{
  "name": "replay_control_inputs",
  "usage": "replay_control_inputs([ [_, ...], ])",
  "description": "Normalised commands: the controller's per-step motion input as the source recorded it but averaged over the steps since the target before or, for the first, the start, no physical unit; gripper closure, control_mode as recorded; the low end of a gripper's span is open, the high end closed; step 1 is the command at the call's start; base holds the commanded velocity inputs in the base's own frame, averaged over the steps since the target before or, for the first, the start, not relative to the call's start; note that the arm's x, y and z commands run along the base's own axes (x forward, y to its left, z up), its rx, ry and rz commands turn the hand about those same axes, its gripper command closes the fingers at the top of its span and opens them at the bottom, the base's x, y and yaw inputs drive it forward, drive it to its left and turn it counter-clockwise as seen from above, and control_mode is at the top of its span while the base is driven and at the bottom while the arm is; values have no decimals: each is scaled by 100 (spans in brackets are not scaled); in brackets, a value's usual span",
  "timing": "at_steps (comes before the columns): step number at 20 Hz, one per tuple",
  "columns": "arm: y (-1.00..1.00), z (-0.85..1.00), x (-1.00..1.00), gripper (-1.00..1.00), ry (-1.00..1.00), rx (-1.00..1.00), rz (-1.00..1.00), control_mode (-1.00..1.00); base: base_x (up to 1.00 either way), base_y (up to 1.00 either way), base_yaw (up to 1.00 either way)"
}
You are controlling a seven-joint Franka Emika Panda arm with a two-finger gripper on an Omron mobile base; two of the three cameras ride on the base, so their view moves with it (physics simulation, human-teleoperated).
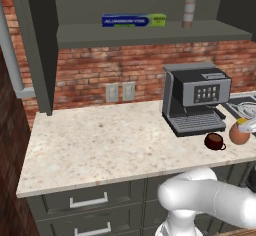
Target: Pick the cinnamon and honey bottle from the cabinet and place them next to the mug.
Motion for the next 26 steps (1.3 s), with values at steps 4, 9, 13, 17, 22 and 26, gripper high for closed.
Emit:
replay_control_inputs([
  [4, -45, -10, 26, 100, 0, -2, 11, -100, 0, 0, 0],
  [9, -22, -1, 9, 100, 0, -1, 1, -100, 0, 0, 0],
  [13, 2, -24, 11, 100, 0, 0, 0, -100, 0, 0, 0],
  [17, 4, -47, 38, 100, 0, 0, 0, -100, 0, 0, 0],
  [22, 9, -27, 40, 100, 0, -2, 0, -100, 0, 0, 0],
  [26, 3, -14, 35, 100, 0, -2, 0, -100, 0, 0, 0],
])
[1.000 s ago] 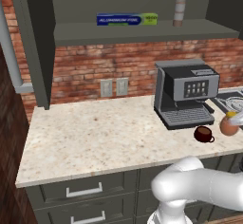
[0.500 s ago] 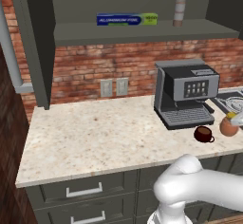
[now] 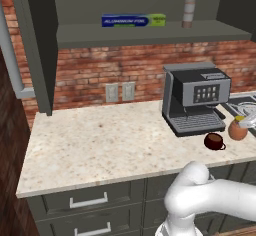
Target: Pick the cinnamon and honey bottle from the cabinet and place them next to the mug.
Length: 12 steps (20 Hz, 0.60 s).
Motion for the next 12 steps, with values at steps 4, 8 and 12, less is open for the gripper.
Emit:
replay_control_inputs([
  [4, 18, -38, 9, 100, 0, -1, -1, -100, 0, 0, 0],
  [8, 16, -56, 0, 100, -1, -2, -1, -100, 0, 0, 0],
  [12, 12, -72, 0, 100, -10, -2, -2, -100, 0, 0, 0],
])
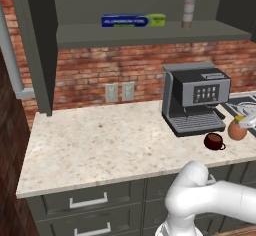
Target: Pick the cinnamon and honey bottle from the cabinet and place them next to the mug.
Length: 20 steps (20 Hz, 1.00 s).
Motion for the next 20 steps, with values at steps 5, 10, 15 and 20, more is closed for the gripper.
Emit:
replay_control_inputs([
  [5, 14, -28, -16, 100, -7, -1, -2, -100, 0, 0, 0],
  [10, 24, 0, -45, 100, -1, 0, 0, -100, 0, 0, 0],
  [15, 23, 0, -17, 100, 0, -1, 0, -100, 0, 0, 0],
  [20, 34, 0, 0, 100, -1, -3, 0, -100, 0, 0, 0],
])
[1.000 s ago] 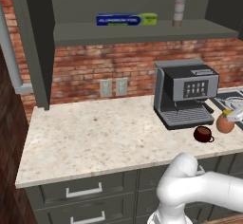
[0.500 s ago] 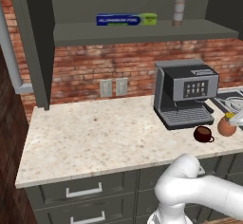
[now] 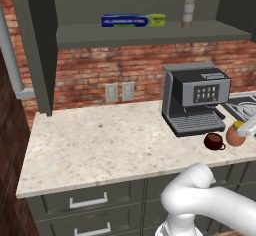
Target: Pick the cinnamon and honey bottle from the cabinet and place them next to the mug.
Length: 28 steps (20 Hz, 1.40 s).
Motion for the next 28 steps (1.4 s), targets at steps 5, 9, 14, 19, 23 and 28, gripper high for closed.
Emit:
replay_control_inputs([
  [5, 19, -4, 0, 100, 0, -3, 0, -100, 0, 0, 0],
  [9, 2, -12, 2, 100, 0, -3, 0, -100, 0, 0, 0],
  [14, 6, -21, 0, 100, 0, 0, 0, -100, 0, 0, 0],
  [19, 2, 0, 0, 100, 0, 0, 0, -100, 0, 0, 0],
  [23, 0, 0, 0, -100, 0, 0, 0, -100, 0, 0, 0],
  [28, 0, 0, 0, -100, 0, 0, 0, -100, 0, 0, 0],
])
